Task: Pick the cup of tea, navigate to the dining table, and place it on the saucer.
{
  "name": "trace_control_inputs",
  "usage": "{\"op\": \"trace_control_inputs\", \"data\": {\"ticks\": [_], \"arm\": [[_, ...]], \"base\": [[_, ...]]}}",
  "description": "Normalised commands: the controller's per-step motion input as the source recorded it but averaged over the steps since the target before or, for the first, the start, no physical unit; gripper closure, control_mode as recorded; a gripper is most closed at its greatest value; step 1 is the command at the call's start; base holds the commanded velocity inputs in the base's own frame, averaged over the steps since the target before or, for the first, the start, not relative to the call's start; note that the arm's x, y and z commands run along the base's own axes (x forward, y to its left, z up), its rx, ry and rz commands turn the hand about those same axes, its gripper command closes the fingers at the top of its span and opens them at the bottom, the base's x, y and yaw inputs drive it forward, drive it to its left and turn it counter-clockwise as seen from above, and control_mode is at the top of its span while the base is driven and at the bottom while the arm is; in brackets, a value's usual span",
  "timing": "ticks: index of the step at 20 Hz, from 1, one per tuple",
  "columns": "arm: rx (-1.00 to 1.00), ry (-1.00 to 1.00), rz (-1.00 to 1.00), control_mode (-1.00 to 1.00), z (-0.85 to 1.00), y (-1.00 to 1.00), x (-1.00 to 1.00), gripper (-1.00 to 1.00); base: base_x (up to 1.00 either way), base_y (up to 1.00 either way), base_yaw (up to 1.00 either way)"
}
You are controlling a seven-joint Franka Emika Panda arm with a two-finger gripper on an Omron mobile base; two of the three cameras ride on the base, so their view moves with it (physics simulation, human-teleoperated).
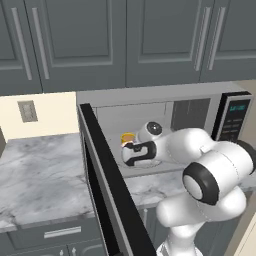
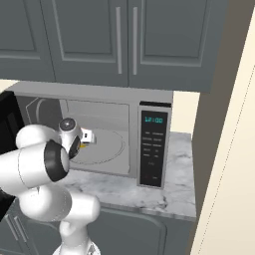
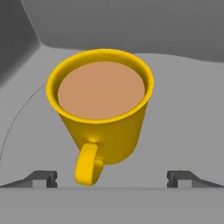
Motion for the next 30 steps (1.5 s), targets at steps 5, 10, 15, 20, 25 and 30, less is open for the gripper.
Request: {"op": "trace_control_inputs", "data": {"ticks": [5, 10, 15, 20, 25, 30], "arm": [[0.0, 0.0, -0.12, -1.0, 0.0, 0.04, 0.36, -1.0], [0.0, 0.0, -0.09, -1.0, 0.0, 0.0, 0.06, -1.0], [0.0, 0.0, -0.05, -1.0, 0.0, 0.0, 0.06, 1.0], [0.0, 0.0, -0.01, -1.0, 0.0, -0.01, 0.05, 1.0], [0.01, 0.0, -0.01, -1.0, -0.01, -0.01, -0.03, 1.0], [0.09, -0.01, 0.0, -1.0, 0.3, -0.16, -0.54, 1.0]], "base": [[0.0, 0.0, 0.0], [0.0, 0.0, 0.0], [0.0, 0.0, 0.0], [0.0, 0.0, 0.0], [0.0, 0.0, 0.0], [0.0, 0.0, 0.0]]}}
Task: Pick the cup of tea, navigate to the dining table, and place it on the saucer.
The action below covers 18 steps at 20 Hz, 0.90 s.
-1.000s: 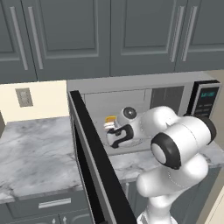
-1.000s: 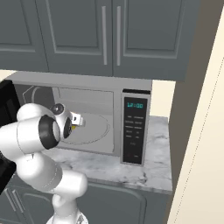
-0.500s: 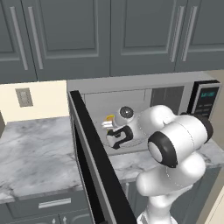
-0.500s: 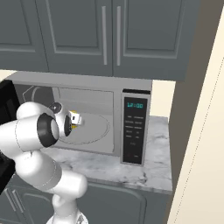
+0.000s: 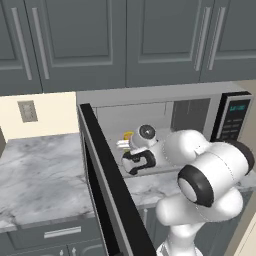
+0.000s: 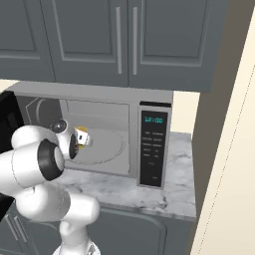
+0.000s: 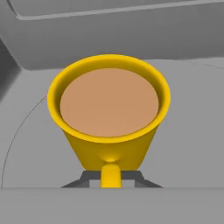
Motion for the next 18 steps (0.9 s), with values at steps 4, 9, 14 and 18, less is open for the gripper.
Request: {"op": "trace_control_inputs", "data": {"ticks": [4, 9, 14, 18], "arm": [[0.09, -0.1, 0.0, -1.0, 0.54, -0.55, -1.0, 1.0], [0.03, 0.02, 0.0, -1.0, 0.93, -0.49, -1.0, 1.0], [0.0, 0.11, 0.0, -1.0, 0.96, -0.32, -1.0, 1.0], [-0.03, 0.16, 0.0, -1.0, 0.64, -0.32, -1.0, 1.0]], "base": [[0.0, 0.0, 0.0], [0.0, 0.0, 0.0], [0.0, 0.0, 0.0], [0.0, 0.0, 0.0]]}}
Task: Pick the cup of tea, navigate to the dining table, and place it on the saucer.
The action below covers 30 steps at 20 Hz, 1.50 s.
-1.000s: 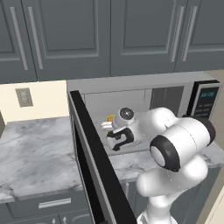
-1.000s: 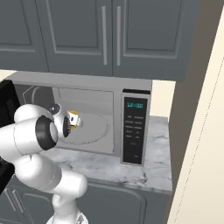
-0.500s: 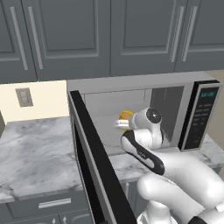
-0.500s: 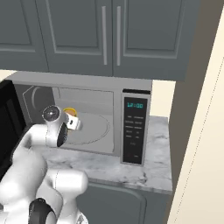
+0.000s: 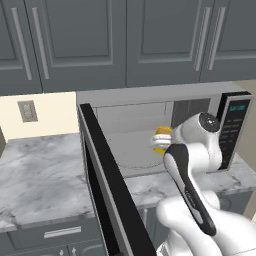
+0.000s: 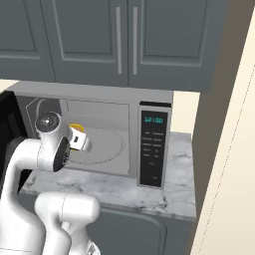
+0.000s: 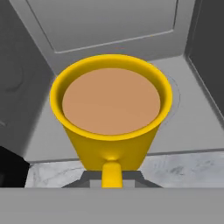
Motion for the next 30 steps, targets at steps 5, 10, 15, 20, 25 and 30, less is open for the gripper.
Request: {"op": "trace_control_inputs", "data": {"ticks": [5, 10, 15, 20, 25, 30], "arm": [[-0.03, 0.07, 0.05, -1.0, 0.86, -0.35, -1.0, 1.0], [-0.09, 0.0, 0.17, -1.0, 0.43, -0.34, -1.0, 1.0], [-0.01, -0.04, 0.08, -1.0, 0.12, -0.03, -0.66, 1.0], [0.0, -0.01, 0.0, -1.0, 0.0, 0.0, 0.0, 1.0], [0.0, 0.0, 0.0, -1.0, 0.0, 0.0, 0.0, 1.0], [0.0, 0.0, 0.0, 1.0, 0.0, 0.0, 0.0, 1.0]], "base": [[0.0, 0.0, 0.0], [0.0, 0.0, 0.0], [0.0, 0.0, 0.0], [0.0, 0.0, 0.0], [0.0, 0.0, 0.0], [0.0, 0.0, 0.0]]}}
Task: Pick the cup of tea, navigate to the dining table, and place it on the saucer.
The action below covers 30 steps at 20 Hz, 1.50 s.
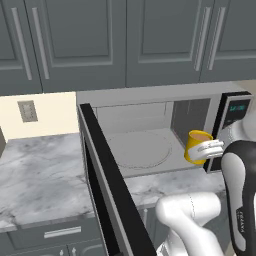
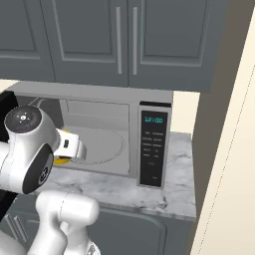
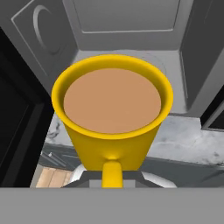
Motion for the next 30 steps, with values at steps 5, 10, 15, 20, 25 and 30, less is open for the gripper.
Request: {"op": "trace_control_inputs", "data": {"ticks": [5, 10, 15, 20, 25, 30], "arm": [[0.0, 0.0, 0.0, 1.0, 0.0, 0.0, 0.0, 1.0], [0.0, 0.0, 0.0, 1.0, 0.0, 0.0, 0.0, 1.0], [0.0, 0.0, 0.0, 1.0, 0.0, 0.0, 0.0, 1.0], [0.0, 0.0, 0.0, 1.0, 0.0, 0.0, 0.0, 1.0], [0.0, 0.0, 0.0, 1.0, 0.0, 0.0, 0.0, 1.0], [0.0, 0.0, 0.0, 1.0, 0.0, 0.0, 0.0, 1.0]], "base": [[0.0, 0.0, 0.0], [-0.37, 0.0, 0.01], [-0.97, -0.03, 0.01], [-0.43, -0.28, -0.26], [0.0, -0.02, -0.95], [0.0, 0.04, -1.0]]}}
